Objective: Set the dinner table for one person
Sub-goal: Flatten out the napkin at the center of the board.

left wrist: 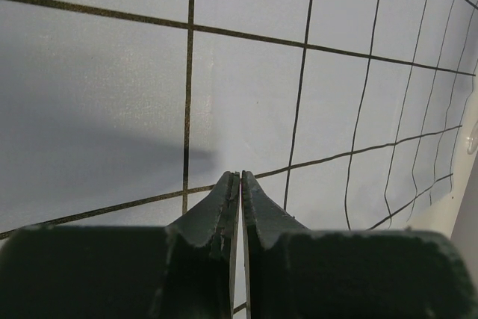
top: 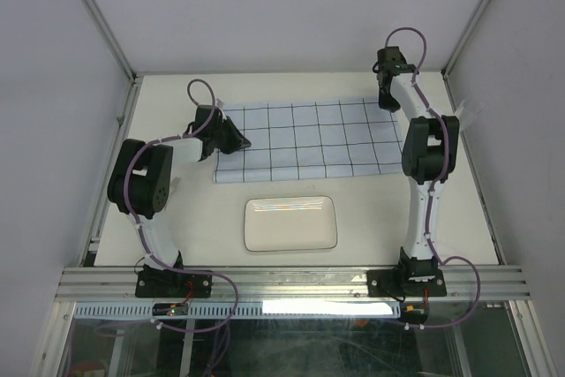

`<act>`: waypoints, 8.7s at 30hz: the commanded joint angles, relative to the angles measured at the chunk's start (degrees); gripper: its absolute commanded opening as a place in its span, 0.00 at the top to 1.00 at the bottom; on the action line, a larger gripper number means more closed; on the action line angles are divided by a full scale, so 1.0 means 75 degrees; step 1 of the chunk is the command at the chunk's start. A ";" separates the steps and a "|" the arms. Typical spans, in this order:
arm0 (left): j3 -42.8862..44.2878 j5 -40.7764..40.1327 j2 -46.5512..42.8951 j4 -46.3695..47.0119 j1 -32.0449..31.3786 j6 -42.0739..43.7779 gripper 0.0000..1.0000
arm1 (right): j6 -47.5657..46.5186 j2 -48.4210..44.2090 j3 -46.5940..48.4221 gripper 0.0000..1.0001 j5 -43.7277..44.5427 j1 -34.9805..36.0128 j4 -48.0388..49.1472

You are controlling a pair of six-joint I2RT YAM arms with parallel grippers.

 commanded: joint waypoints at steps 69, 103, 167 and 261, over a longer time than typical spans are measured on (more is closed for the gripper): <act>0.0432 -0.0331 -0.0079 -0.0977 0.1791 0.1519 0.96 | 0.1159 -0.1057 -0.3364 1.00 -0.0778 0.0525 -0.0498; 0.1925 0.2398 0.0772 0.0834 0.1907 -0.0029 0.94 | 0.1673 -0.1269 -0.1782 1.00 -0.5593 -0.0027 0.2011; 0.4700 0.0362 0.3640 -0.1656 0.1984 0.1672 0.94 | 0.1254 0.1503 0.0433 1.00 -0.5860 -0.0452 0.2569; 0.0516 0.2963 0.1015 0.0024 -0.1755 0.0344 0.98 | 0.0602 -0.2051 -0.4501 1.00 -0.8050 0.3160 0.1525</act>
